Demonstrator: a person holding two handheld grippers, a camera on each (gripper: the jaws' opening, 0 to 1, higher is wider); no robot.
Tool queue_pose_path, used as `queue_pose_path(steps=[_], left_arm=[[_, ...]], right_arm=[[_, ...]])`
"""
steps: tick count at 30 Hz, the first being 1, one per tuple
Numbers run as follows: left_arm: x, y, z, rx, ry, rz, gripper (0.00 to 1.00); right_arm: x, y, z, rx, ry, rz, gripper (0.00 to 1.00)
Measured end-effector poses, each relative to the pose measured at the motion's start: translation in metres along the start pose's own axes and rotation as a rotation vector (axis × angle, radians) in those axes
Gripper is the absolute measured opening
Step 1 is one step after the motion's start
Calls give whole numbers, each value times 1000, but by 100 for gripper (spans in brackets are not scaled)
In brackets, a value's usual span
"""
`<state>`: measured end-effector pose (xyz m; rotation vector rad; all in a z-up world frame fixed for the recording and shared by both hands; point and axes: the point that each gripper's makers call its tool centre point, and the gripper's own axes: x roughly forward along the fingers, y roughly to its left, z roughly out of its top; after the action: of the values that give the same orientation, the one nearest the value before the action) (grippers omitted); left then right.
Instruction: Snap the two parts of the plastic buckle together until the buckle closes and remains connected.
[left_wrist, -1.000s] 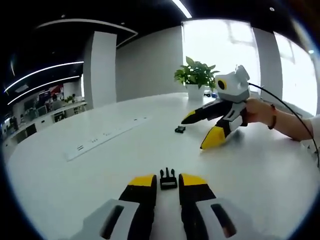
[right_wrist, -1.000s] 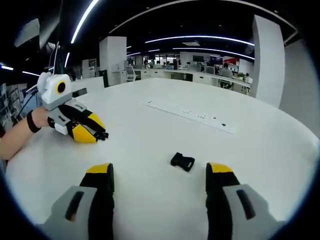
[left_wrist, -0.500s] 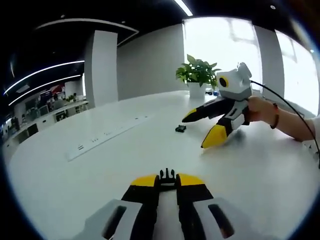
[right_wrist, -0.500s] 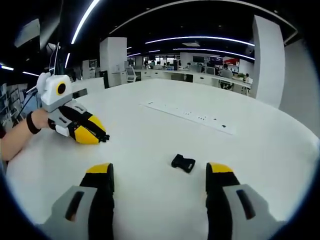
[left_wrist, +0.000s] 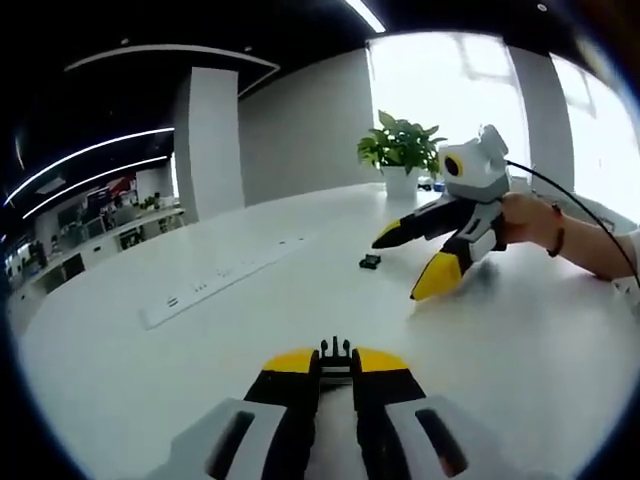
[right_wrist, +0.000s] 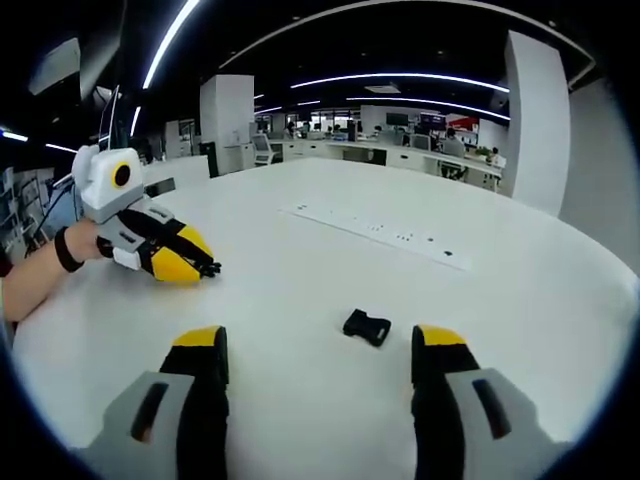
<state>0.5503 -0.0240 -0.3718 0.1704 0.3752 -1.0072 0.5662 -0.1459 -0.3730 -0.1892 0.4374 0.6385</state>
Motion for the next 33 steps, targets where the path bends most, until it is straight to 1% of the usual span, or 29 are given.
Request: queue_pose_path(steps=[8,10,13,15,17,19,23,26,28,30,33], left_arm=[[-5,1,9,-7,-24,7,11],[-7,2,12,-24,-36,4,11],[-11,2,18,-72,-55,0,11],[-14,2,21,-85,-59,-2,11],[-17,1,25,-87,-73,-10,11],[-18,0,29,-89,-75,-15,11],[-18,-2,30,-59,-56,-4,11],[-19,1,31,-61,-40,21,11],[-20,1,34,-62,-39,27,11],[-25,-1,40,-75,-61,18,11],[-32,0,50,-79,-76,23,11]], right_arm=[[0,2,-1,-1,3,-1,75],[0,2,-1,-1,4,0,75],[1,2,-1,-1,6,1,75],[1,2,-2,-1,8,0,75],[1,2,-1,1,4,1,75],[1,2,-1,0,5,0,75],[2,-1,0,1,7,0,75],[3,-3,1,-1,9,1,75],[3,-3,2,-2,8,2,75],[3,-3,3,-2,6,3,75],[3,-4,4,-4,5,3,75]])
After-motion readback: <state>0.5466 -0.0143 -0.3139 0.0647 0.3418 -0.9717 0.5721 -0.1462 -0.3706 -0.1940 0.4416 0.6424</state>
